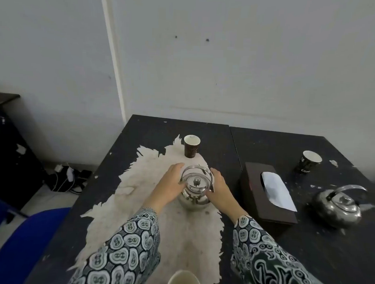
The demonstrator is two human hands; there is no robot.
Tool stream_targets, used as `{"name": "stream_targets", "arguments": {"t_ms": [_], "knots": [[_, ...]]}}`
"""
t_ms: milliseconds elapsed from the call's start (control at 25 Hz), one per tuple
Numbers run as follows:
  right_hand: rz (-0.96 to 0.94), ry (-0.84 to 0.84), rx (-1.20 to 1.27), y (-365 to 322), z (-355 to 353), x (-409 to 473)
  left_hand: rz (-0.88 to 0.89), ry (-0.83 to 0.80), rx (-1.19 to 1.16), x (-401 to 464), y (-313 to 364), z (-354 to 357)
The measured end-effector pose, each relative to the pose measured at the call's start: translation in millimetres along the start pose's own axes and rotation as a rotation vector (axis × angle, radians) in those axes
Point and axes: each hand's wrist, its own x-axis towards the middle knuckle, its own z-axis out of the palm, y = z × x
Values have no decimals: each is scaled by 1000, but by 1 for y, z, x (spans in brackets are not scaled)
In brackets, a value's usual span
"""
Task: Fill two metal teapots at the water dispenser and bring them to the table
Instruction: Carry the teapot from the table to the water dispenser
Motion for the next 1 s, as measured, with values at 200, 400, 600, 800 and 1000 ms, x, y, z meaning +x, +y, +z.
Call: {"name": "stream_targets", "arguments": {"t_ms": [200, 400, 600, 800, 1000], "knots": [[29, 108, 21, 10, 8, 21, -39, 46, 20, 29, -12, 24], [30, 222, -62, 12, 11, 24, -46, 161, 122, 37, -9, 35], [-24, 175, -244, 2, 10, 10, -28, 133, 256, 16, 2, 23], [-172, 23, -359, -27, 0, -13, 2, 131, 270, -33, 3, -8], [-399, -61, -279, -102, -15, -52, 64, 230, 277, -98, 26, -73]]}}
